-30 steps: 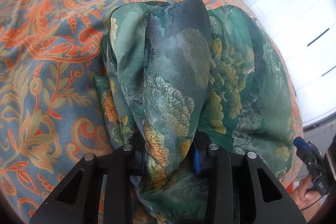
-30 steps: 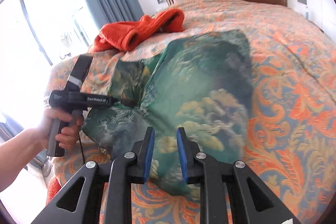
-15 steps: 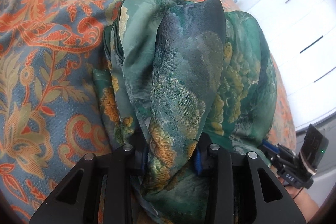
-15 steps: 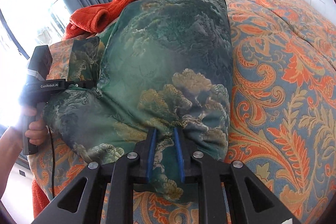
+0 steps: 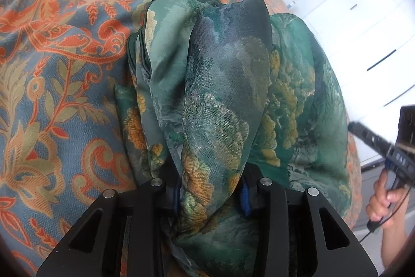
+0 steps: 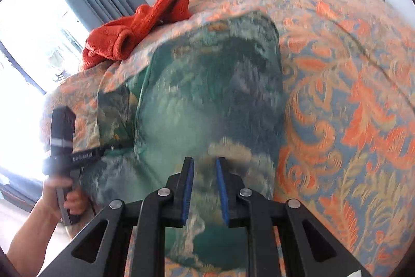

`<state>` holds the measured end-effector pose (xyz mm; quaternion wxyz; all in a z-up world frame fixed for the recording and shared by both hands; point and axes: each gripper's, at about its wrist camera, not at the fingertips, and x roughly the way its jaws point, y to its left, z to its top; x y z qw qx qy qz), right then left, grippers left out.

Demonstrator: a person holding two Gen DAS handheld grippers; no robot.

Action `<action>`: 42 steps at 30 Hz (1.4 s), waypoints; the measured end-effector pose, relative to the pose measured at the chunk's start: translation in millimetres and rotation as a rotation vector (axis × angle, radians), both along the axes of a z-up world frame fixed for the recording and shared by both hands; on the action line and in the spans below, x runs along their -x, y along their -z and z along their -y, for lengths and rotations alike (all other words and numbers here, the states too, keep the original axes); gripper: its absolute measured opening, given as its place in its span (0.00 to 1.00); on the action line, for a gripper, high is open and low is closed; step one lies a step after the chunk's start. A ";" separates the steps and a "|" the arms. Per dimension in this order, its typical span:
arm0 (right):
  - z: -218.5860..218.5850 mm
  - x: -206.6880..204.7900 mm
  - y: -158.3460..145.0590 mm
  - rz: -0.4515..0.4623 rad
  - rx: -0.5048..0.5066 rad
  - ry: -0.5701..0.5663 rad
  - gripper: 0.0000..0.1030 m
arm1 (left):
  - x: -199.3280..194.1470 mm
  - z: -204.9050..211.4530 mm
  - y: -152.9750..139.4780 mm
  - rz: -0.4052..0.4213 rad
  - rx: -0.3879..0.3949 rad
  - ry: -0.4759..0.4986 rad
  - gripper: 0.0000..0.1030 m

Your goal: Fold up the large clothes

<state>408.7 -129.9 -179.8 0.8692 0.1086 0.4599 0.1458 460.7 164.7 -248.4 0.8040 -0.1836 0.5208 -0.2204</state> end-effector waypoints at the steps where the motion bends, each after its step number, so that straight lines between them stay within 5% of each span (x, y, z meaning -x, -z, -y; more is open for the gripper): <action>1: -2.2 -11.6 -7.2 0.022 0.025 0.013 0.21 | 2.3 -2.9 0.6 0.001 0.000 0.000 0.37; 6: -11.4 -73.4 -3.2 0.067 0.075 0.044 0.21 | 4.4 -4.2 0.7 0.007 0.005 -0.001 0.37; 13: -4.9 -107.2 51.3 -0.044 0.098 0.066 0.16 | 9.4 -7.7 7.0 0.027 0.026 -0.008 0.37; 18: -26.1 -116.6 40.9 -0.072 0.241 0.005 0.17 | 14.8 -13.6 7.4 0.026 0.037 -0.011 0.37; 21: -49.0 -123.5 5.3 -0.054 0.324 -0.017 0.21 | 17.4 -14.5 6.5 0.027 0.052 -0.014 0.37; 26: -91.7 -140.6 -29.0 0.007 0.144 -0.093 0.21 | 19.7 -18.5 6.3 0.026 0.062 -0.015 0.37; 34: -110.6 -199.1 39.9 -0.160 0.152 0.003 0.16 | 19.0 -23.4 10.7 0.016 0.065 -0.020 0.37; 42: -128.3 -175.0 7.7 -0.103 0.217 -0.057 0.21 | 17.9 -22.4 1.5 0.005 0.069 -0.020 0.37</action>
